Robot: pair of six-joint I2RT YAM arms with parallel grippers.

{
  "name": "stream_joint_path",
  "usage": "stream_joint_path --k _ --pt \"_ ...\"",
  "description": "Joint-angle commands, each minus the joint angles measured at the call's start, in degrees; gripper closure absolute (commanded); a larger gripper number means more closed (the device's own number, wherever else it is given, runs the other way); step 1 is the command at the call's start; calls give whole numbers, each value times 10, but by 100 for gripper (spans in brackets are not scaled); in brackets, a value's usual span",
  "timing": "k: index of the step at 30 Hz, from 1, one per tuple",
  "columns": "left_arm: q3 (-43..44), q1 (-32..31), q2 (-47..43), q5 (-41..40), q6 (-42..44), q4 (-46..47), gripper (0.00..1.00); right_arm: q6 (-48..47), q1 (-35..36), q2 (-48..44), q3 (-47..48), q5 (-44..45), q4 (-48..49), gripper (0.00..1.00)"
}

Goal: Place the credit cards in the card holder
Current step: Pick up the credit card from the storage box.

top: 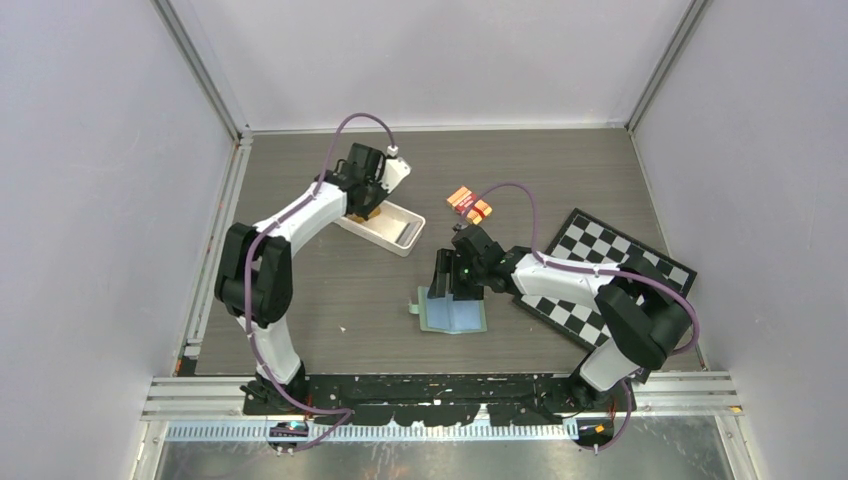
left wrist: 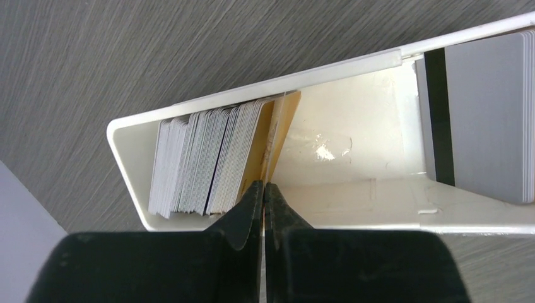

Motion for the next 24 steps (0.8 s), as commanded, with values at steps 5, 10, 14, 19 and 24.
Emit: stream_joint_path --k 5,10,14,19,24 --pt "40 -1 -53 10 -35 -81 100 3 -2 -36 0 4 7 31" --pt "58 -1 -86 29 -71 -99 100 -2 -2 -51 6 12 -4 31" --pt "56 -1 -130 71 -120 -97 100 -10 -6 -79 7 15 -5 30" --pt "27 -2 -183 169 -211 -69 100 -50 -46 -132 0 -19 9 26" --pt "-11 -3 -230 300 -306 -21 100 -69 -110 -208 -35 -125 84 24"
